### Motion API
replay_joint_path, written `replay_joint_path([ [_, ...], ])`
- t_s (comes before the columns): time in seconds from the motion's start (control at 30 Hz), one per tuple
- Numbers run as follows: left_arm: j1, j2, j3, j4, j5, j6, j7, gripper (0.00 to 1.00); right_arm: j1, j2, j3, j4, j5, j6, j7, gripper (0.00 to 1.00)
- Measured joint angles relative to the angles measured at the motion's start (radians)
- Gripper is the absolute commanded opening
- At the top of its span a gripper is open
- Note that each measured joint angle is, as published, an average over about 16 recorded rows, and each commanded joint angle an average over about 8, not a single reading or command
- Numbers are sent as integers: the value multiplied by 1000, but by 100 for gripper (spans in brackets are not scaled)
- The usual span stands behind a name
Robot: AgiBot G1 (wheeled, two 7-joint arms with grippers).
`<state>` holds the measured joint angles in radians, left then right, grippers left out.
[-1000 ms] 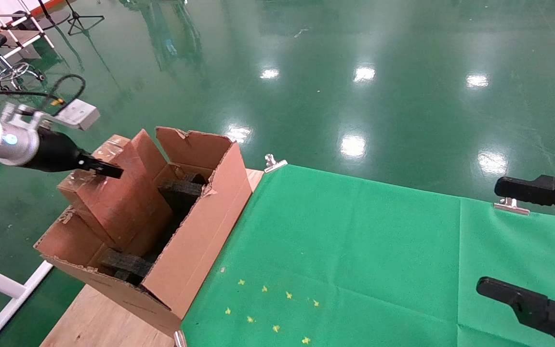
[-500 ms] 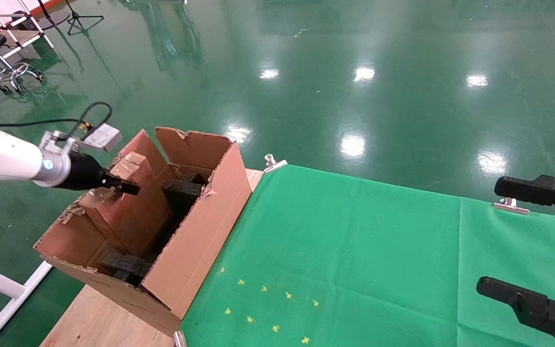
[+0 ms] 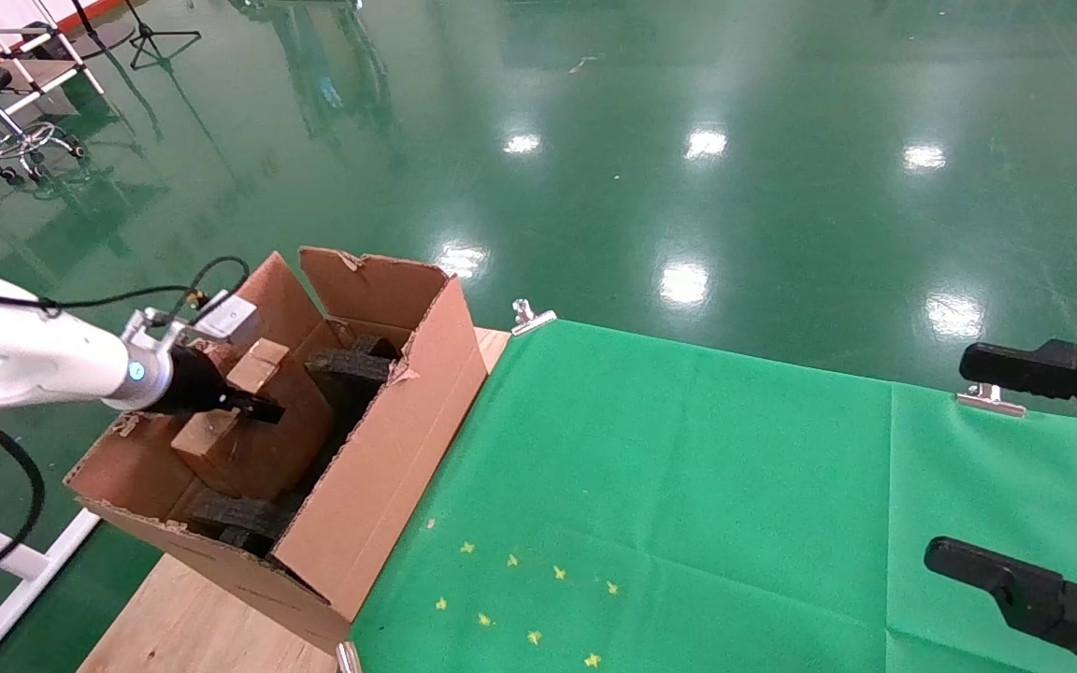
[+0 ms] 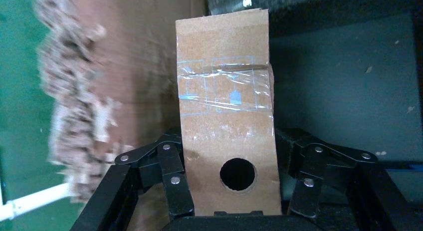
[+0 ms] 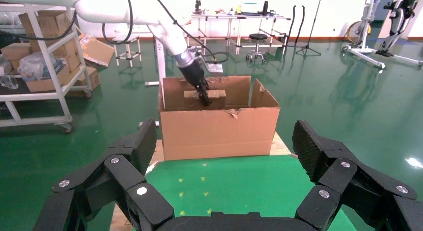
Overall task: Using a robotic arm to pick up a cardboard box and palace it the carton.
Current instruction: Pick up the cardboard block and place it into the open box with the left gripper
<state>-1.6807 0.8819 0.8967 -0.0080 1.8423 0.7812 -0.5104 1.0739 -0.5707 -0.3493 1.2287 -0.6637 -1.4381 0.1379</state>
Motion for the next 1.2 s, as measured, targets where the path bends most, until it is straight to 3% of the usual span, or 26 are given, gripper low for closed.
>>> replay_joint_path([
  [0.1, 16, 8, -4, 8, -5, -18, -9, 0, 0, 0, 0, 0, 0, 0, 0, 100],
  [0.13, 21, 10, -5, 11, -8, -23, -12, 7, 0, 0, 0, 0, 0, 0, 0, 100],
  [0.37, 39, 17, -16, 21, -22, -52, -32, 95, 0, 0, 0, 0, 0, 0, 0, 100],
  [0.4, 40, 17, -17, 22, -25, -55, -35, 100, 0, 0, 0, 0, 0, 0, 0, 100],
  [0.87, 2, 6, -19, 17, -29, -64, -45, 100, 0, 0, 0, 0, 0, 0, 0, 100],
  [1.2, -68, -35, -35, -32, -53, 15, -14, 100, 0, 0, 0, 0, 0, 0, 0, 100],
])
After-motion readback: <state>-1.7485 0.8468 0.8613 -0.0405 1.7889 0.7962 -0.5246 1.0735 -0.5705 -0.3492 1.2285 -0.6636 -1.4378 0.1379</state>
